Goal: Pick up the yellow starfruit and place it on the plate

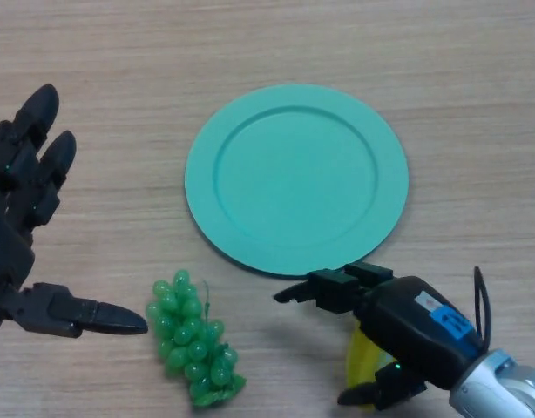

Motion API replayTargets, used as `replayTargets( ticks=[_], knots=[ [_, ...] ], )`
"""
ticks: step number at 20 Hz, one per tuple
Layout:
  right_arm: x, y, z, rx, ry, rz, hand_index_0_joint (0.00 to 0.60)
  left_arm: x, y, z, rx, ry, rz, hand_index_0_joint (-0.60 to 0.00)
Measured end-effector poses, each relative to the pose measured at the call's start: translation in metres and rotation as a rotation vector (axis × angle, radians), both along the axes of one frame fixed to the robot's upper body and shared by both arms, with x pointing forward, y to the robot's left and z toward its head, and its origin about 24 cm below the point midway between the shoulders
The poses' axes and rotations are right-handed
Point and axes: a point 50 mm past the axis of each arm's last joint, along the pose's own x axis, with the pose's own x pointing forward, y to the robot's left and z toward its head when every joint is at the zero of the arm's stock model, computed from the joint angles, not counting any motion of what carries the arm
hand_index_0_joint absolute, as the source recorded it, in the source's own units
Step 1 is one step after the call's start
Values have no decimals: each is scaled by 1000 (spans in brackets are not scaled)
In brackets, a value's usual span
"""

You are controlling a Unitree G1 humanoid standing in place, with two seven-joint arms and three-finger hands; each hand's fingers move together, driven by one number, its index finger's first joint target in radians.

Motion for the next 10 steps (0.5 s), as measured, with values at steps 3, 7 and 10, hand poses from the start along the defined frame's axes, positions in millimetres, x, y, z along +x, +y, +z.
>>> replayTargets(
  ticks=[3, 7, 10],
  knots=[
    [4, -5, -6, -137, -63, 18, 0, -2, 1, -1, -6, 4, 8, 0],
    [6, -3, 1, -139, -110, 31, 400, -4, 6, 0, -4, -3, 33, 0],
    [9, -1, 16, -212, -323, 72, 600, -4, 6, 0, -4, -3, 32, 0]
  ],
)
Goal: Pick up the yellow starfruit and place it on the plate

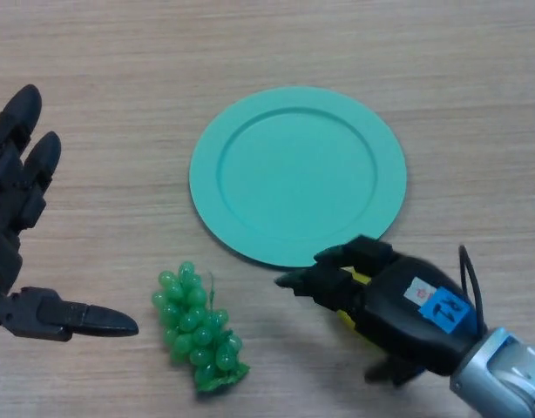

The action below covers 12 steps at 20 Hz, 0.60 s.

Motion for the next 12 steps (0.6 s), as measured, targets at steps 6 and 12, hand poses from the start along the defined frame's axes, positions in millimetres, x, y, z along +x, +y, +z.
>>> replayTargets(
  ticks=[6, 12],
  knots=[
    [2, 0, 7, 22, -39, -1, 600, 0, 0, 0, 0, -1, 0, 0],
    [-1, -4, 33, 218, 11, -65, 600, -1, -1, 1, 3, -7, -4, 0]
  ],
)
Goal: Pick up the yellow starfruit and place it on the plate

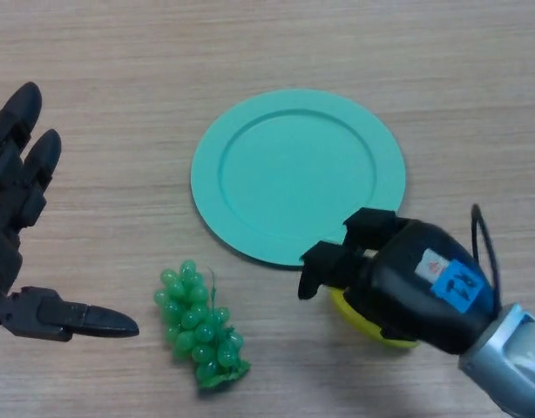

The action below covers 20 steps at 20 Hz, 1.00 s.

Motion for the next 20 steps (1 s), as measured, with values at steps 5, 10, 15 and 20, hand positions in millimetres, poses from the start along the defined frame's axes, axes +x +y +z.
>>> replayTargets(
  ticks=[5, 10, 15, 20],
  knots=[
    [0, -8, 16, 336, 189, -77, 200, 0, -4, 0, -5, -3, -12, 0],
    [-3, -19, 37, 674, 364, -57, 0, 0, -16, 5, -21, -31, -30, 0],
    [-6, -29, 36, 747, 472, -108, 0, 4, -24, 7, -30, 0, -67, 0],
    [-6, -42, 37, 770, 457, -145, 0, 6, -30, 9, -23, 7, -92, 0]
  ],
)
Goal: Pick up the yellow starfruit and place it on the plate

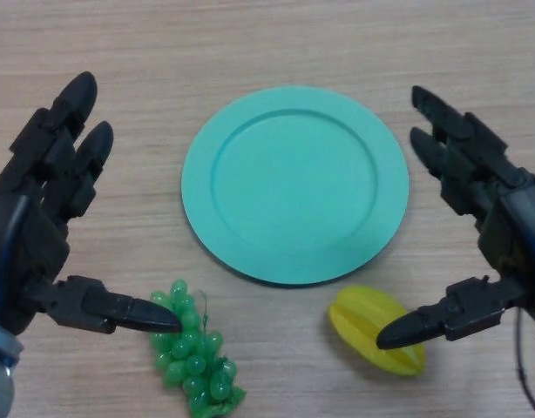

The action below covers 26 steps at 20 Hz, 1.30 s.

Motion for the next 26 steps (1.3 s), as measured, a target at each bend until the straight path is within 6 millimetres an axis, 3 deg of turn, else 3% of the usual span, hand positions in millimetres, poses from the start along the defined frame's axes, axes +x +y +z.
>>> replayTargets(
  ticks=[13, 19, 26],
  knots=[
    [4, 0, -7, -13, 24, -10, 0, 11, 1, 4, 65, -45, 72, 0],
    [4, 14, -1, 7, -9, 19, 0, 13, -5, 11, 120, -79, 90, 0],
    [1, 11, -27, -66, 43, -20, 0, 13, 6, -10, 143, -18, 135, 0]
  ],
)
